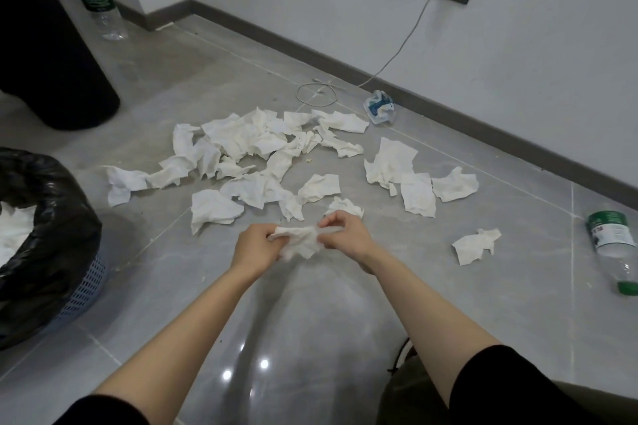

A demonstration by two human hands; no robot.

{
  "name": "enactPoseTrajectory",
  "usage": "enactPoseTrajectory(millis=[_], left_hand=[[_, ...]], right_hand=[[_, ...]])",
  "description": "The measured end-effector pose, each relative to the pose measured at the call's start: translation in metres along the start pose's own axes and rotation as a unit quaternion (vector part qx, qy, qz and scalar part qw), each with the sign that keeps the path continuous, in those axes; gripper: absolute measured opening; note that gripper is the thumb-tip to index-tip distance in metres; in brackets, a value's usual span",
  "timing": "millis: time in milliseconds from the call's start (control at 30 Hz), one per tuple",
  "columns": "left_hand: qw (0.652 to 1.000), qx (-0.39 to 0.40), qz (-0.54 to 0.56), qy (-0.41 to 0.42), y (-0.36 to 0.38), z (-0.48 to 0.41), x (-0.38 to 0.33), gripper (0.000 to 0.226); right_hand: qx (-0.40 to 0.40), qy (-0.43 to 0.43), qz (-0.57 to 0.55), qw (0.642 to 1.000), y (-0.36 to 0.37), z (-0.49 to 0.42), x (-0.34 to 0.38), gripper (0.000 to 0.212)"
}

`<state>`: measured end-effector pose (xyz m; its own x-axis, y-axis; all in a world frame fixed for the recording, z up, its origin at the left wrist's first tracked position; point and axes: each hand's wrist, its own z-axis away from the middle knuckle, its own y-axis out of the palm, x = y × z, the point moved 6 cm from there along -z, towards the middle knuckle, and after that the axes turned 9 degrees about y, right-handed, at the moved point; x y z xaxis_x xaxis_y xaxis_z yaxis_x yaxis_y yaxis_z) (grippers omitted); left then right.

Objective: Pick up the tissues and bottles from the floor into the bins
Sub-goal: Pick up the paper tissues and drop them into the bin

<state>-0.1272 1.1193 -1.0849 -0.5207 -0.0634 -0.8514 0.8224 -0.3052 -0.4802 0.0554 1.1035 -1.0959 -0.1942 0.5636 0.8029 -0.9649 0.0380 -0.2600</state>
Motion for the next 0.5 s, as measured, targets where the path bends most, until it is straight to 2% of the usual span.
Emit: enactPoseTrajectory(millis=[167,300,500], left_hand=[[0.996,-0.036,0.078,0.0,-0.013,-0.006,-0.006,0.017],[0.995,-0.045,0.092,0.01,-0.017,-0.014,-0.005,0.027],[0.997,-0.013,0.069,0.025,-0.011,-0.024,-0.004,0.026]], right_hand=[[-0.105,-0.021,0.209,0.972,-0.023,-0.029,0.003,0.036],[-0.094,0.0,0.353,0.931,-0.023,-0.061,-0.001,0.046],[-0.061,0.061,0.415,0.906,-0.012,-0.081,-0.015,0.06]])
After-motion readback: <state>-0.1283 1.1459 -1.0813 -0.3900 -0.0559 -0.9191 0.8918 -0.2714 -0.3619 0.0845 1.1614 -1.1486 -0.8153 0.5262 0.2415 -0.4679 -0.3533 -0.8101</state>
